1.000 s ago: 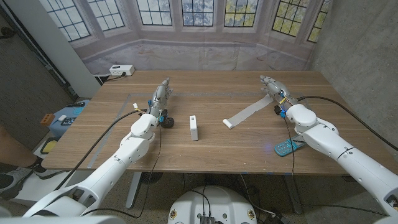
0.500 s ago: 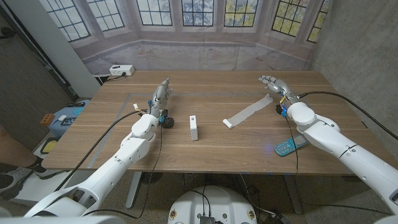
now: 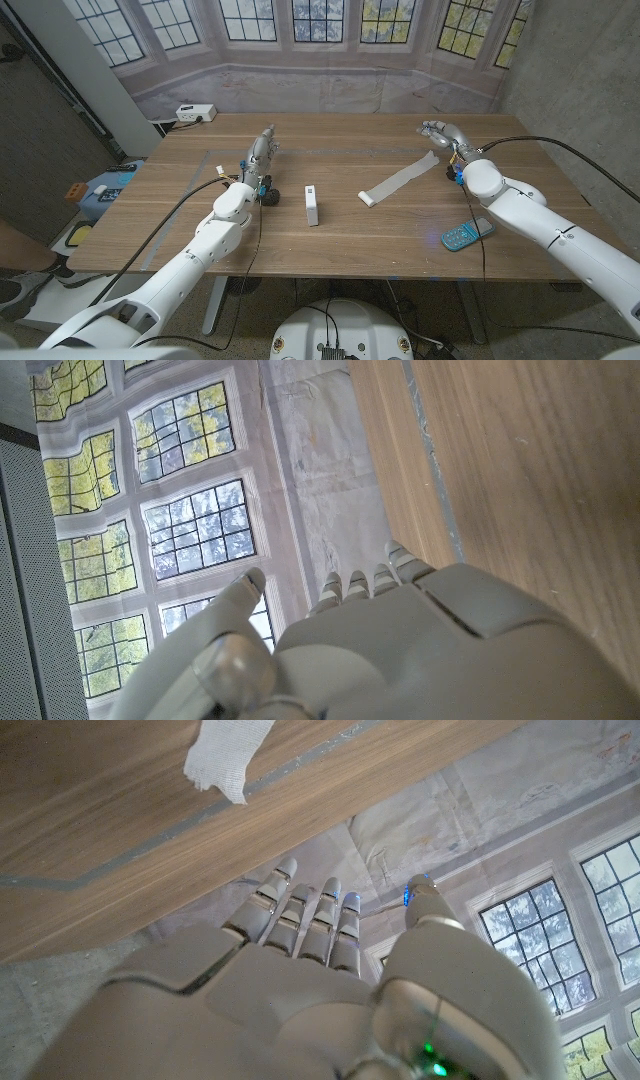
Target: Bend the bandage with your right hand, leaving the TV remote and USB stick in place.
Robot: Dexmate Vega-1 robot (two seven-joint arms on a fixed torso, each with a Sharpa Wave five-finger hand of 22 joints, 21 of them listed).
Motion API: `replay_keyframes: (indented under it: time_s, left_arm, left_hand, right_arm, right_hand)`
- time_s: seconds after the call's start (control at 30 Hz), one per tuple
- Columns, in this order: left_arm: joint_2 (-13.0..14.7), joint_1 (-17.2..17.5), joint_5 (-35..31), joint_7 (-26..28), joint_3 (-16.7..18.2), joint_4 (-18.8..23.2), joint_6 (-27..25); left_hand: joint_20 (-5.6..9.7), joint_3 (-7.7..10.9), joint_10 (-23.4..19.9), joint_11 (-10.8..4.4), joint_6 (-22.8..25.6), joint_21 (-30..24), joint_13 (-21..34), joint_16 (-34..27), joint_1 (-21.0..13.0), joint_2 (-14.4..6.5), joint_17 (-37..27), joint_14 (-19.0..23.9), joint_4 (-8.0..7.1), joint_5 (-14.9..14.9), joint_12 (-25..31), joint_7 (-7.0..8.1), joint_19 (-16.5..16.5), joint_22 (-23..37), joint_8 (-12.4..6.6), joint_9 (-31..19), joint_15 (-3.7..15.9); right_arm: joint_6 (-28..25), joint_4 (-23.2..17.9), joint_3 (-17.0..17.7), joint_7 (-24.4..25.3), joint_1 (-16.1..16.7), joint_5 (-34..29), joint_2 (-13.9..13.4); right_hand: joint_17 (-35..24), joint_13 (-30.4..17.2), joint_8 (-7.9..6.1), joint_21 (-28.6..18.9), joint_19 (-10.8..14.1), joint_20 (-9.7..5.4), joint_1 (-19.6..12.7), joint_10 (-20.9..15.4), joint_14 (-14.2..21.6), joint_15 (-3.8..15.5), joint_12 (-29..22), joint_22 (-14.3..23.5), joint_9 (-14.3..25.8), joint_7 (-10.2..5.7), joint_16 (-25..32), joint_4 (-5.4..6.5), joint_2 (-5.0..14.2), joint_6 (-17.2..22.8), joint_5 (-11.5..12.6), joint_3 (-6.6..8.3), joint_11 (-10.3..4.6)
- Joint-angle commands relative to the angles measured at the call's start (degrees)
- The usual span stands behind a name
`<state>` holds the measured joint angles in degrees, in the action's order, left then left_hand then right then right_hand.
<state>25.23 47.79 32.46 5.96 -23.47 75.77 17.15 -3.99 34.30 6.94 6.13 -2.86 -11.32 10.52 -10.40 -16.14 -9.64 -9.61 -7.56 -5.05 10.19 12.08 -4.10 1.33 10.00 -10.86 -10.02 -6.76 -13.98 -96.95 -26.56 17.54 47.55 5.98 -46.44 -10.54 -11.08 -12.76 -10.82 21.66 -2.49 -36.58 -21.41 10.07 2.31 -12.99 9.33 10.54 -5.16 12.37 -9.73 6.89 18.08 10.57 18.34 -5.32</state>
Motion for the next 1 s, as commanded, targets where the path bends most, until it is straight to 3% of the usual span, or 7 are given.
replay_keyframes:
  time_s: [0.03,0.3,0.53,1.0]
  left_arm:
    - [-0.59,-0.44,-0.22,0.54,-0.44,0.24,-0.53]
    - [-0.35,0.17,-0.78,1.39,-0.51,1.79,-0.64]
    - [0.19,1.13,-1.18,2.37,-0.20,3.42,-0.68]
    - [0.91,2.81,-1.45,3.56,0.11,5.83,-1.18]
  left_hand:
    - [-0.31,0.20,-0.35,0.14,0.80,-0.29,0.26,-0.02,-0.22,-0.04,-0.19,0.37,0.10,0.09,0.27,-0.10,0.52,0.12,-0.12,-0.09,0.09]
    - [-0.36,0.28,-0.60,0.02,1.03,-0.30,0.27,0.00,-0.17,-0.02,-0.20,0.44,0.13,0.08,0.31,-0.11,0.63,0.12,-0.10,-0.10,0.04]
    - [-0.42,0.32,-0.78,0.12,1.32,-0.25,0.28,0.02,-0.10,0.01,-0.20,0.48,0.15,0.07,0.32,-0.09,0.56,0.12,-0.13,-0.11,0.03]
    - [-0.46,0.40,-0.88,-0.01,1.47,-0.23,0.31,0.05,0.02,0.06,-0.21,0.56,0.19,0.05,0.27,0.03,0.61,0.13,-0.03,-0.13,-0.01]
  right_arm:
    - [-6.83,-0.76,-3.20,-0.66,-3.25,-7.10,-1.46]
    - [-10.07,0.22,-6.75,-3.13,-6.80,-12.63,-1.78]
    - [-10.79,1.78,-8.56,-4.76,-8.84,-15.43,-1.29]
    - [-11.84,3.66,-10.77,-7.98,-10.98,-20.02,-2.24]
  right_hand:
    - [-0.14,-0.30,-0.50,-0.29,0.60,-3.61,-1.04,-1.51,1.29,4.21,-0.69,0.18,0.16,-0.49,0.47,-0.16,-0.12,1.52,-0.19,0.19,-0.18]
    - [-0.14,-0.39,-0.52,-0.28,0.91,-3.10,-1.67,-2.32,2.15,4.15,-0.72,0.18,0.18,-0.49,0.64,-0.23,-0.65,2.25,-0.27,0.07,-0.17]
    - [-0.22,-0.50,-0.44,-0.12,0.76,-2.21,-2.40,-1.61,2.77,3.59,-0.11,0.21,0.24,-1.46,0.72,-0.11,-1.02,2.86,-0.25,-0.04,-1.33]
    - [-0.51,-0.69,-0.29,-0.03,0.51,-0.91,-2.92,1.64,2.18,2.60,1.42,0.30,0.35,-1.84,0.36,0.32,-1.28,4.00,-0.27,-0.43,-0.32]
